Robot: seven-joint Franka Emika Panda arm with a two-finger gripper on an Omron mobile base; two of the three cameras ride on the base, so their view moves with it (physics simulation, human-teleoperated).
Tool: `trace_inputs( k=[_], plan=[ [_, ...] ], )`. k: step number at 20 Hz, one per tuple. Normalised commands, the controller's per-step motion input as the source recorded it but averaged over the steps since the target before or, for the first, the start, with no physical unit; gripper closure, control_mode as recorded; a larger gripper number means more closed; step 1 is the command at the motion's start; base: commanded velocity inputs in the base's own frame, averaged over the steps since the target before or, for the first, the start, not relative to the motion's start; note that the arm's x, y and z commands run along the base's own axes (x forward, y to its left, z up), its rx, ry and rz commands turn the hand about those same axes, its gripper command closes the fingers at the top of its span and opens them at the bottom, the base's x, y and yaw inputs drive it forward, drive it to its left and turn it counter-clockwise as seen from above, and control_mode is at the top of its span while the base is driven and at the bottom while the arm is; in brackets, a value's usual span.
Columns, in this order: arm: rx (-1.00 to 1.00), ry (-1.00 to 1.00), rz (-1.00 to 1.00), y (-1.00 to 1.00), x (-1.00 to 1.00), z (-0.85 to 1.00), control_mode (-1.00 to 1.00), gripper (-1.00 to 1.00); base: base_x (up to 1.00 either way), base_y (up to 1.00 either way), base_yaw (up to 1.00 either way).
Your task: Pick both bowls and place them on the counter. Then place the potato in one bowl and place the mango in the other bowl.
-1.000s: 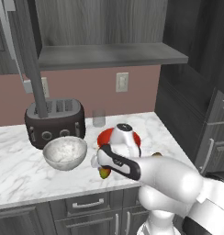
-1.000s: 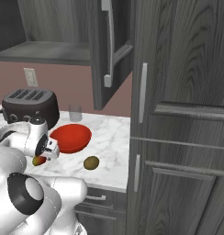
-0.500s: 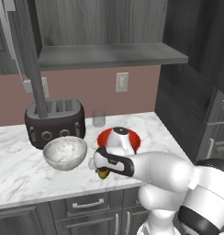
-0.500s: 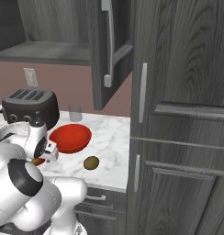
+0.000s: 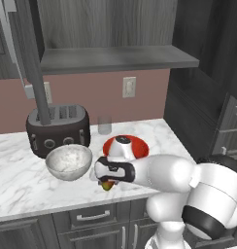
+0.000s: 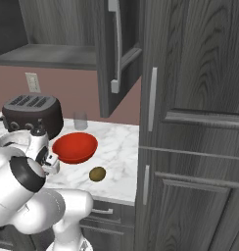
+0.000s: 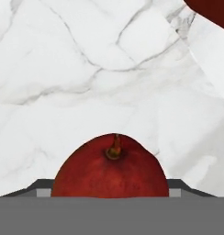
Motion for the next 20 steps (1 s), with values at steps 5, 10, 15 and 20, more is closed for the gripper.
trace_inputs(
  k=[5, 10, 15, 20],
  plan=[
    [0.0, 0.01, -0.01, -0.15, 0.0, 0.05, -1.0, 1.0, 0.0, 0.0, 0.0],
    [0.0, 0.0, 0.0, -0.17, 0.0, 0.32, -1.0, 1.0, 0.0, 0.0, 0.0],
    [0.0, -0.02, 0.0, -0.17, -0.02, 0.5, -1.0, 1.0, 0.0, 0.0, 0.0],
    [0.02, 0.01, 0.0, -0.12, 0.02, 0.63, -1.0, 1.0, 0.0, 0.0, 0.0]
  ],
)
